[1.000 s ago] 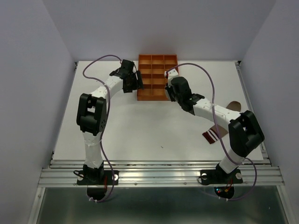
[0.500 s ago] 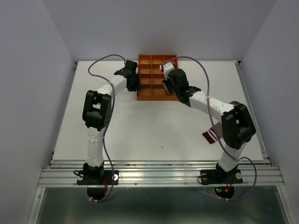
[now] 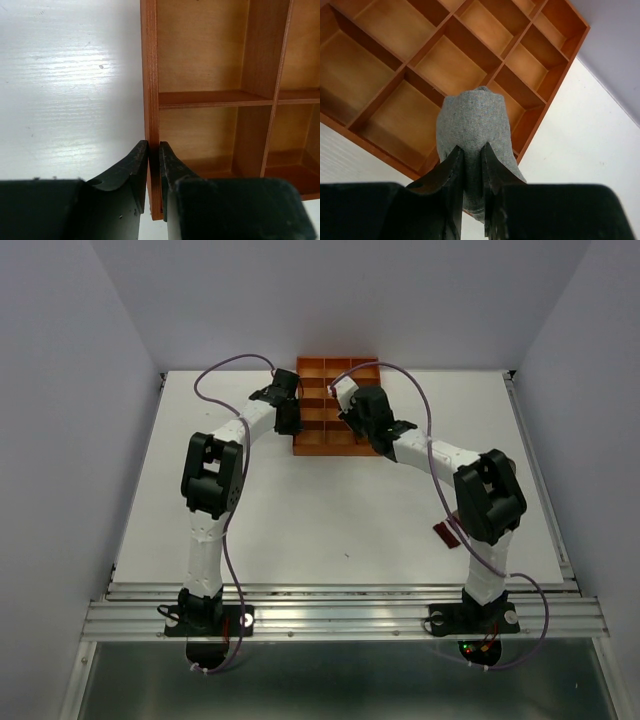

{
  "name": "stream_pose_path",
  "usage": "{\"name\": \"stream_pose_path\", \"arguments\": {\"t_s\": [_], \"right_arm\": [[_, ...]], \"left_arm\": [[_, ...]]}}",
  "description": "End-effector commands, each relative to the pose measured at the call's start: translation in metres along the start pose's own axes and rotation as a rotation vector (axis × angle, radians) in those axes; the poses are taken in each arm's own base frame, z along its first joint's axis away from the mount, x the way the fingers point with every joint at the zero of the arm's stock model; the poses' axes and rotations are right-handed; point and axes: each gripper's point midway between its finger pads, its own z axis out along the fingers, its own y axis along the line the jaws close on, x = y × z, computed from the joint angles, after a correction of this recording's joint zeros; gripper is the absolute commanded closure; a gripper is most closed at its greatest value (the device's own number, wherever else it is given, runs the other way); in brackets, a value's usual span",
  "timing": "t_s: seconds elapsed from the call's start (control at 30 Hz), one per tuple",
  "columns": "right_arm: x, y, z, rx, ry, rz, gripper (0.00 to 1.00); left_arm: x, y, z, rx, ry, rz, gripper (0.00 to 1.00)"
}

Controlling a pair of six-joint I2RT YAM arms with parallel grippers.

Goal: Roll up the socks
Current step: Place the sock in the storage box.

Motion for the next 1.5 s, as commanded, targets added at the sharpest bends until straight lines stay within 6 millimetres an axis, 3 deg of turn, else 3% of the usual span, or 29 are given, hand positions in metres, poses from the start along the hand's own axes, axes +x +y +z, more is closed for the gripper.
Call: {"name": "stream_pose_path", "arguments": {"t_s": [0.0,0.17,0.47,0.6,0.7,1.07,1.37,1.47], "right_arm": [[-0.029,-0.025,0.007,0.087,-0.083,-0.086,0.99],[-0.033,-0.037,0.023,0.161,-0.074,-0.148,0.99],[-0.048,-0.048,0.032,0.222,-0.12,-0.18,0.99],[-0.054,-0.05,0.036,0.264,-0.147,-0.248,0.99],[-0.047,-0.046,0.043,0.262,-0.135,-0.295,0.99],[-0.017,0.02,0.052,0.072,-0.097,-0.345,0.99],[0.024,0.056,0.048,-0.048,0.017,-0.269,0.99],[0.027,0.073,0.048,-0.119,0.021,-0.274,0.99]], "left_arm": [[-0.02,-0.003,-0.009,-0.007,-0.051,0.019,0.77],[-0.018,-0.004,-0.007,-0.005,-0.047,0.013,0.8],[-0.015,-0.003,-0.003,-0.007,-0.041,0.014,0.99],[-0.012,-0.003,-0.001,-0.005,-0.035,0.01,1.0],[-0.011,-0.003,0.0,-0.006,-0.031,0.009,1.0],[-0.01,-0.004,0.001,0.0,-0.029,-0.002,1.0],[-0.008,-0.004,0.002,0.001,-0.023,-0.009,1.0],[-0.007,-0.004,0.002,0.0,-0.02,-0.012,1.0]]}}
